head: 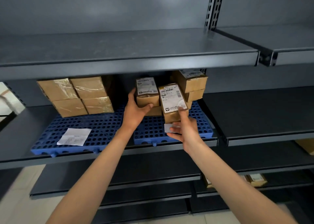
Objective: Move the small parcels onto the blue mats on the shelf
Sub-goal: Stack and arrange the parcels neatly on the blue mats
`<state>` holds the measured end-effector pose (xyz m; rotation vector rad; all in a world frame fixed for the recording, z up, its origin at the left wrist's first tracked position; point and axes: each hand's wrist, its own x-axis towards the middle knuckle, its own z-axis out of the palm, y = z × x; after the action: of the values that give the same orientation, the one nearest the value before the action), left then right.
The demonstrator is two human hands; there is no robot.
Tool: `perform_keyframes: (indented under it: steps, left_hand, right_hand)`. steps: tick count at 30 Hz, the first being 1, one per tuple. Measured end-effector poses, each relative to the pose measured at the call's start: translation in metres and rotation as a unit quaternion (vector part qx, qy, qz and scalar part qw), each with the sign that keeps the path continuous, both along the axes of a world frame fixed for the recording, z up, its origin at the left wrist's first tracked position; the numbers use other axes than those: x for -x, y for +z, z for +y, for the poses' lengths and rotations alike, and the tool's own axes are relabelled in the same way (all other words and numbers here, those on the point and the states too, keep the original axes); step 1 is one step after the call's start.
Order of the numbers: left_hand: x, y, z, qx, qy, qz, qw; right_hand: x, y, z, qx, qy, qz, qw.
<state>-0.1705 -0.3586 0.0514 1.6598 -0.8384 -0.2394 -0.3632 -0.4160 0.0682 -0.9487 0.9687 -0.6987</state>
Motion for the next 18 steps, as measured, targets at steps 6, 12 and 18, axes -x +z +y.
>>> perform_keyframes:
  steps: [6,12,18]
  left_hand:
    - [0.008,-0.004,-0.008,0.039,-0.022,0.073,0.996]
    - [-0.002,-0.003,-0.007,0.04,-0.011,0.079,0.996]
    - [-0.023,-0.001,-0.003,0.042,0.01,0.073,0.996]
  right_hand:
    - [0.003,-0.005,-0.011,0.038,0.007,0.033,0.999]
    - [-0.011,-0.009,-0.02,0.033,0.084,0.058,0.994]
    - [-0.041,0.008,-0.046,0.045,0.161,0.109,0.98]
